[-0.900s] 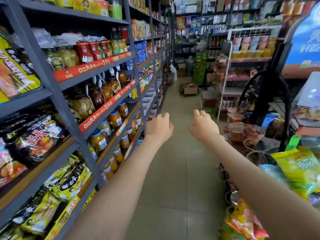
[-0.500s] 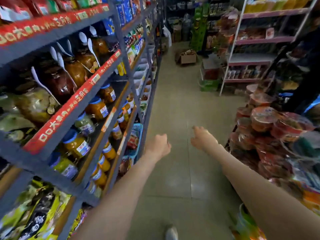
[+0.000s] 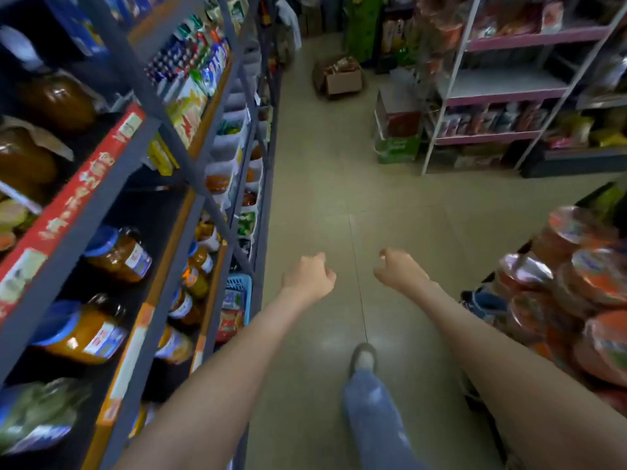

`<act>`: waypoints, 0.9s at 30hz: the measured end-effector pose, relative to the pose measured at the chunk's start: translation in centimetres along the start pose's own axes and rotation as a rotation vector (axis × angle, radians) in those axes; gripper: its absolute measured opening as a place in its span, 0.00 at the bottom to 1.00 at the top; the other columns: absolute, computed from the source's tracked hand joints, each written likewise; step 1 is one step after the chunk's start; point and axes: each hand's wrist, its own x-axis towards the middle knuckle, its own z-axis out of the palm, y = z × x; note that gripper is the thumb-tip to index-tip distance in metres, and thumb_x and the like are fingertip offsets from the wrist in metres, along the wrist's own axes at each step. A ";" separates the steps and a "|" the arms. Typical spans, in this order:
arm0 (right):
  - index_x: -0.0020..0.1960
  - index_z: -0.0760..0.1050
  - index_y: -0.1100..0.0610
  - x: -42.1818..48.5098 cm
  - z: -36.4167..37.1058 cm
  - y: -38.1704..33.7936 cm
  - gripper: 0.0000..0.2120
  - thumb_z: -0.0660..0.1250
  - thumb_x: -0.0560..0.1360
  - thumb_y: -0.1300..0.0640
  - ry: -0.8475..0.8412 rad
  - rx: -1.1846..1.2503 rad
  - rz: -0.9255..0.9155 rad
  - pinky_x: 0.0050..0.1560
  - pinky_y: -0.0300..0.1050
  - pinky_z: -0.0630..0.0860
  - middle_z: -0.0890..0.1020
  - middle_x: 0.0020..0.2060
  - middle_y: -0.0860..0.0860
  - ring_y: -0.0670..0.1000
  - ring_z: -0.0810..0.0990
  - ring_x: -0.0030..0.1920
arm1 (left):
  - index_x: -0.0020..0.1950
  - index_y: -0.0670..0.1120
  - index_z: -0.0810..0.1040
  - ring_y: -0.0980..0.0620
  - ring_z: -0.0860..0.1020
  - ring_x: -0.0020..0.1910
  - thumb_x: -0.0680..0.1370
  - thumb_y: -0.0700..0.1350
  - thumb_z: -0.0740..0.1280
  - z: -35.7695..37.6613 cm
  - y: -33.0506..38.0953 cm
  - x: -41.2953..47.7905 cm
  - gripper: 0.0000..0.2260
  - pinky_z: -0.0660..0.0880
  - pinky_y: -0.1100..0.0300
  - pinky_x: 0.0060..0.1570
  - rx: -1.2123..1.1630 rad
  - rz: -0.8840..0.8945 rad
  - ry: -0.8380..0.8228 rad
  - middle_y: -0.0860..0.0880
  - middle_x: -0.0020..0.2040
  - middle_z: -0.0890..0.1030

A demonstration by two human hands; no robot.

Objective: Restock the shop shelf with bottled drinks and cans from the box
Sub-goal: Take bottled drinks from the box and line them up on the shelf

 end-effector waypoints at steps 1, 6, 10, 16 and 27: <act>0.67 0.69 0.61 3.3 -1.0 -0.5 0.21 0.61 0.75 0.58 0.004 0.043 0.007 0.59 0.49 0.73 0.75 0.62 0.61 0.60 0.74 0.63 | 0.64 0.45 0.72 0.40 0.77 0.56 0.80 0.52 0.59 -0.9 -0.1 3.4 0.16 0.74 0.51 0.52 -0.025 -0.011 -0.007 0.42 0.59 0.78; 0.64 0.72 0.58 19.1 -7.6 -4.3 0.18 0.65 0.76 0.54 -0.024 0.230 -0.007 0.52 0.40 0.68 0.79 0.56 0.57 0.57 0.77 0.57 | 0.65 0.51 0.71 0.42 0.78 0.51 0.79 0.53 0.62 -7.0 -0.3 19.7 0.16 0.76 0.53 0.48 -0.215 -0.086 -0.052 0.45 0.57 0.79; 0.64 0.73 0.59 31.2 -12.7 -8.1 0.18 0.65 0.76 0.55 -0.043 0.288 -0.042 0.58 0.45 0.73 0.79 0.56 0.56 0.57 0.78 0.56 | 0.62 0.50 0.72 0.44 0.79 0.50 0.78 0.52 0.65 -12.0 -0.6 31.8 0.14 0.77 0.52 0.50 -0.373 -0.116 0.027 0.46 0.53 0.81; 0.64 0.73 0.59 52.1 -18.6 -13.8 0.18 0.66 0.75 0.56 -0.047 0.311 -0.084 0.59 0.53 0.75 0.79 0.53 0.57 0.58 0.78 0.55 | 0.60 0.47 0.74 0.44 0.79 0.52 0.77 0.49 0.66 -18.6 -1.7 51.8 0.13 0.76 0.54 0.52 -0.402 -0.129 0.090 0.47 0.52 0.82; 0.66 0.71 0.61 90.6 -38.3 -22.3 0.19 0.65 0.76 0.57 0.051 0.177 -0.100 0.56 0.41 0.68 0.77 0.58 0.58 0.56 0.75 0.60 | 0.64 0.49 0.71 0.46 0.78 0.49 0.79 0.52 0.63 -39.0 -1.2 92.9 0.15 0.77 0.53 0.49 -0.267 -0.053 0.083 0.47 0.55 0.79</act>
